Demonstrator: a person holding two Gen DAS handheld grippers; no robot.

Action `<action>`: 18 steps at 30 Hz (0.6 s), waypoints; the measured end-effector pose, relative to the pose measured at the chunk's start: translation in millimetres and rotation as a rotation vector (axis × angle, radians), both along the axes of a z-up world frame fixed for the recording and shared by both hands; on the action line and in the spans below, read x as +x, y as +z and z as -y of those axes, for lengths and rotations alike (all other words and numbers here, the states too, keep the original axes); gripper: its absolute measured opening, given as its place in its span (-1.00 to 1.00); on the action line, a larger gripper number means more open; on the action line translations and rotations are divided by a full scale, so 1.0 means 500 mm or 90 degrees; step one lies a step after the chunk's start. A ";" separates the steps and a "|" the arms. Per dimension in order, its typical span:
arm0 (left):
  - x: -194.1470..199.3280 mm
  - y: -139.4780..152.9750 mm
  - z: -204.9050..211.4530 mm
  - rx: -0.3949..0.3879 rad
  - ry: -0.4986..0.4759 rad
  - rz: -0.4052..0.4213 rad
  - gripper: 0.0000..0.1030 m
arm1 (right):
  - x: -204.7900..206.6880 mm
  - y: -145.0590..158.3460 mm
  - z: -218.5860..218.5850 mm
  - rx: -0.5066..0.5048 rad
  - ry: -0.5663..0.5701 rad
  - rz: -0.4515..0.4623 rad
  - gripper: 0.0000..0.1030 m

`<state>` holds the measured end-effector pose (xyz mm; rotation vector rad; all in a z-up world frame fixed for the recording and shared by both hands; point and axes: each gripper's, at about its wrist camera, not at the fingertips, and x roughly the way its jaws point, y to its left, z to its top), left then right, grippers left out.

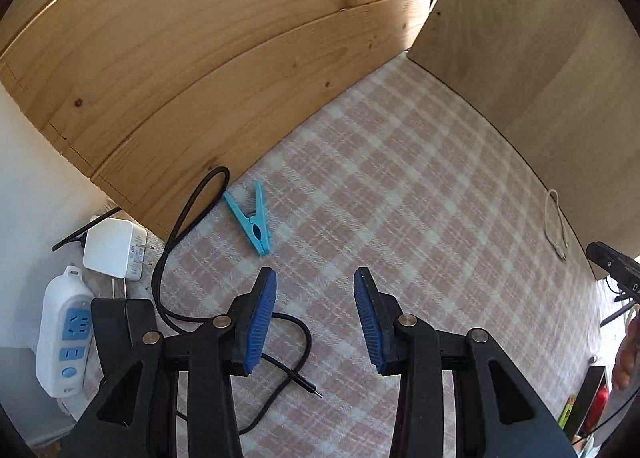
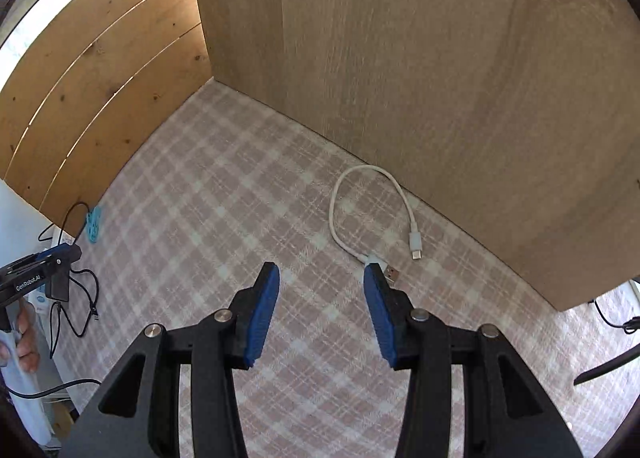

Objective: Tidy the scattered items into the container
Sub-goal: 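Grasp the blue clothespin with the left gripper while the right gripper grasps the white USB cable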

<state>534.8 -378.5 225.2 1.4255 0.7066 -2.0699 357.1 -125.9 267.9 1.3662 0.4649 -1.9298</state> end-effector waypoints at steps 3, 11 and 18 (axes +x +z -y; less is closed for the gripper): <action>-0.003 -0.021 0.023 0.003 0.024 0.010 -0.27 | -0.018 -0.032 0.033 0.014 0.015 0.013 -0.16; -0.030 -0.064 0.057 0.013 0.063 0.039 -0.27 | -0.071 -0.075 0.071 0.026 0.016 0.052 -0.16; -0.030 -0.097 0.069 0.023 0.085 0.053 -0.27 | -0.096 -0.082 0.080 0.029 0.019 0.064 -0.16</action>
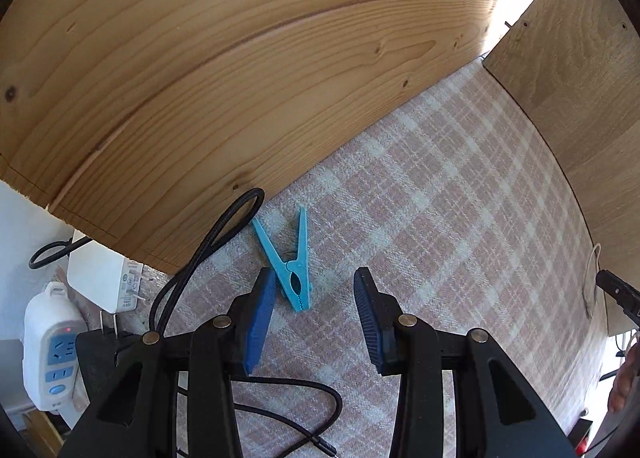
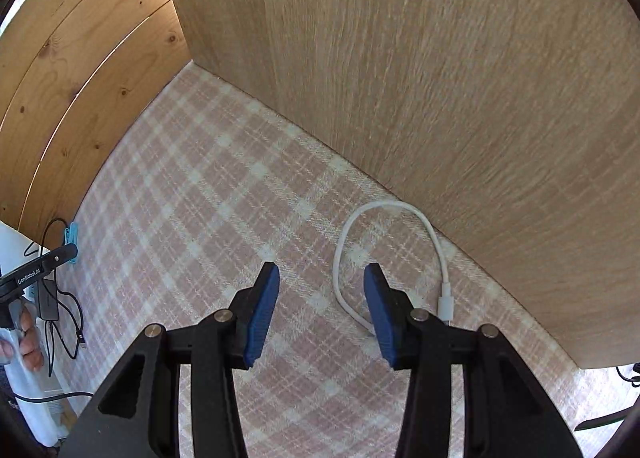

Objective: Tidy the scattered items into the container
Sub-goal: 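Grasp the blue clothespin with the left gripper while the right gripper grasps the white USB cable, then carry the blue clothespin and white cable into the tray and open both grippers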

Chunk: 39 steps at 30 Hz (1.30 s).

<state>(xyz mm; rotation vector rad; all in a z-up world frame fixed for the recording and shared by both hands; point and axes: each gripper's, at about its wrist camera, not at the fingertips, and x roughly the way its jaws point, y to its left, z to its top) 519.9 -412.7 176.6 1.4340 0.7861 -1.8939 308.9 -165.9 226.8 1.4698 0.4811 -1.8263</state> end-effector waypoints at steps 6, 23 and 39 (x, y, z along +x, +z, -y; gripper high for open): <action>0.006 -0.014 -0.007 -0.008 0.011 0.003 -0.28 | -0.015 -0.011 -0.004 0.000 -0.001 0.013 -0.16; 0.024 -0.028 -0.052 -0.058 -0.003 0.022 -0.65 | -0.006 -0.051 0.045 0.043 -0.010 -0.054 -0.53; 0.079 -0.014 -0.174 0.016 -0.086 -0.020 -0.66 | 0.055 -0.009 -0.110 -0.012 -0.073 0.012 -0.92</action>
